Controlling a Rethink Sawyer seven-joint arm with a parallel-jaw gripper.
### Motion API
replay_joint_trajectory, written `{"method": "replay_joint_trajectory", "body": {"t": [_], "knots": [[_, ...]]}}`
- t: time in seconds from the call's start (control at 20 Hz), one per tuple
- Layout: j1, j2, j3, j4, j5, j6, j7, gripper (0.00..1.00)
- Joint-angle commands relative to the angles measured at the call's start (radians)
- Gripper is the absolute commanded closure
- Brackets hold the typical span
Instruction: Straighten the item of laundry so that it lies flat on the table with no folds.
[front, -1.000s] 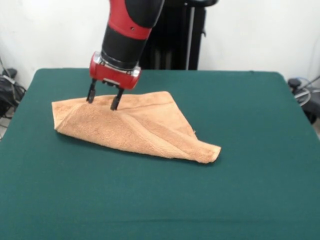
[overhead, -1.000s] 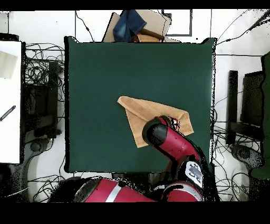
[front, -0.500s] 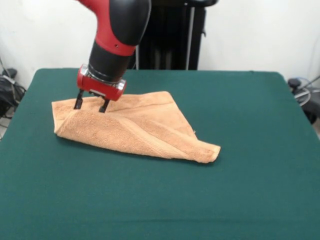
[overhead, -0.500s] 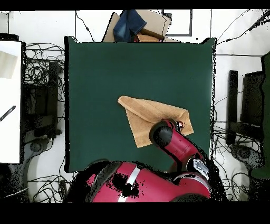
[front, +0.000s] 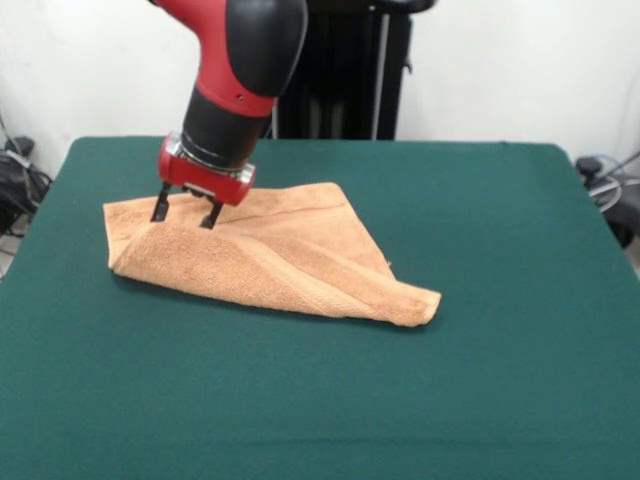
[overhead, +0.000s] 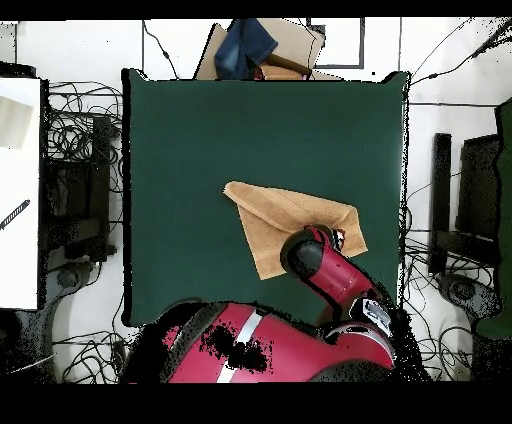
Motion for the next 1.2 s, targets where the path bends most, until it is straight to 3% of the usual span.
{"method": "replay_joint_trajectory", "body": {"t": [0.05,0.3,0.55,0.9,1.2], "knots": [[0.035,-0.023,0.08,-0.023,0.043,0.082,0.257,0.0],[0.044,-0.015,0.072,-0.095,0.049,0.125,0.221,0.0],[0.001,0.097,0.111,-0.238,0.041,0.121,0.175,0.0],[-0.127,0.262,0.243,-0.377,-0.063,-0.008,0.154,0.0],[-0.175,0.307,0.289,-0.453,-0.138,-0.009,0.158,0.0]]}}
